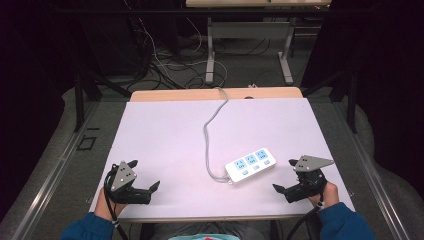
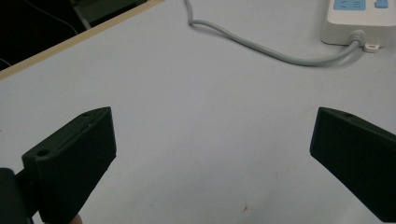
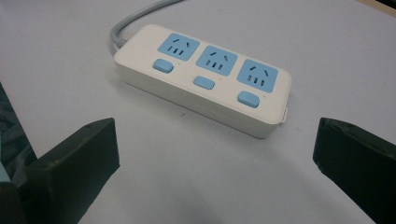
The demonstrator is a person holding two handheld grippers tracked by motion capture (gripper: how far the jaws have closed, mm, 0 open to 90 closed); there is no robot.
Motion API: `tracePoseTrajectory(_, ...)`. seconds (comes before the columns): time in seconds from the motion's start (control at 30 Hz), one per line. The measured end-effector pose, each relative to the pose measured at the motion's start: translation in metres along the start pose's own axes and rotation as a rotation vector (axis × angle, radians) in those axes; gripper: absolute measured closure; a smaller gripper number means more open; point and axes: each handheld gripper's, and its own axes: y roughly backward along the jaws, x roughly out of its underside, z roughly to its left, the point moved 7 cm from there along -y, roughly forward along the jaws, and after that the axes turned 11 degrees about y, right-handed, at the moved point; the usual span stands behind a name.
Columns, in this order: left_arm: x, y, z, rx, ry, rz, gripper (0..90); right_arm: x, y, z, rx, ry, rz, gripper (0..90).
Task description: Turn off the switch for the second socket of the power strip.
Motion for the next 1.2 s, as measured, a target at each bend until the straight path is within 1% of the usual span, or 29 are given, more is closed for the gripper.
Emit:
tracePoseTrajectory(0.1, 0.000, 0.000, 0.000, -0.001, 0.000, 0.002, 0.5, 0.000, 0.000, 0.000, 0.006, 0.001, -0.001, 0.0)
tracePoseTrajectory(0.17, 0.000, 0.000, 0.000, 0.000, -0.002, 0.002, 0.5, 0.000, -0.001, 0.001, -0.001, -0.008, 0.006, 0.0)
tracePoseTrajectory(0.23, 0.001, 0.000, -0.002, 0.013, 0.010, 0.008, 0.5, 0.000, -0.002, 0.001, -0.002, -0.012, 0.007, 0.0)
tracePoseTrajectory(0.27, 0.001, -0.001, -0.002, 0.011, 0.010, 0.010, 0.5, 0.000, -0.002, 0.001, 0.001, -0.014, 0.008, 0.0)
tracePoseTrajectory(0.47, 0.001, -0.001, -0.002, 0.009, 0.001, 0.016, 0.5, -0.001, -0.002, 0.001, 0.003, -0.002, 0.011, 0.0)
tracePoseTrajectory(0.53, 0.001, -0.001, -0.001, 0.003, -0.012, 0.018, 0.5, -0.002, -0.002, 0.002, -0.001, 0.001, 0.008, 0.0)
tracePoseTrajectory(0.57, 0.001, -0.001, -0.001, 0.003, -0.011, 0.018, 0.6, -0.002, -0.003, 0.001, 0.005, 0.007, 0.007, 0.0)
tracePoseTrajectory(0.6, 0.001, -0.001, 0.000, 0.002, -0.013, 0.020, 0.6, -0.002, -0.003, 0.001, 0.000, 0.006, 0.010, 0.0)
tracePoseTrajectory(0.63, 0.002, -0.002, -0.001, 0.007, -0.004, 0.021, 0.6, -0.002, -0.003, 0.001, 0.011, 0.005, 0.013, 0.0)
tracePoseTrajectory(0.7, 0.001, -0.001, 0.000, -0.003, -0.014, 0.019, 0.6, -0.003, -0.004, 0.001, 0.005, 0.015, 0.014, 0.0)
tracePoseTrajectory(0.73, 0.001, -0.001, -0.001, 0.003, 0.000, 0.018, 0.7, -0.003, -0.004, 0.001, 0.016, 0.020, 0.017, 0.0)
tracePoseTrajectory(0.77, 0.001, -0.001, -0.001, 0.002, 0.001, 0.013, 0.8, -0.003, -0.004, 0.002, 0.009, 0.018, 0.026, 0.0)
tracePoseTrajectory(0.9, 0.001, -0.001, 0.000, -0.004, 0.003, 0.016, 0.9, -0.005, -0.005, 0.001, 0.015, 0.028, 0.021, 0.0)
tracePoseTrajectory(0.93, 0.001, -0.001, 0.000, -0.003, 0.003, 0.017, 0.9, -0.006, -0.006, 0.002, 0.008, 0.032, 0.020, 0.0)
tracePoseTrajectory(1.0, 0.001, -0.002, -0.001, 0.001, 0.002, 0.018, 0.9, -0.006, -0.006, 0.002, 0.010, 0.034, 0.026, 0.0)
tracePoseTrajectory(1.03, 0.002, -0.002, -0.001, 0.003, 0.002, 0.019, 0.9, -0.008, -0.007, 0.001, 0.017, 0.044, 0.015, 0.0)
tracePoseTrajectory(1.07, 0.002, -0.002, -0.001, 0.003, 0.002, 0.019, 0.9, -0.008, -0.006, 0.001, 0.014, 0.046, 0.023, 0.0)
tracePoseTrajectory(1.1, 0.002, -0.002, -0.001, 0.003, 0.002, 0.020, 0.9, -0.009, -0.006, 0.001, 0.020, 0.039, 0.022, 0.0)
tracePoseTrajectory(1.17, 0.001, -0.002, 0.000, -0.003, -0.008, 0.019, 0.9, -0.010, -0.006, 0.001, 0.022, 0.040, 0.018, 0.0)
tracePoseTrajectory(1.2, 0.001, -0.002, 0.001, -0.008, -0.013, 0.020, 0.9, -0.011, -0.006, 0.000, 0.012, 0.053, 0.026, 0.0)
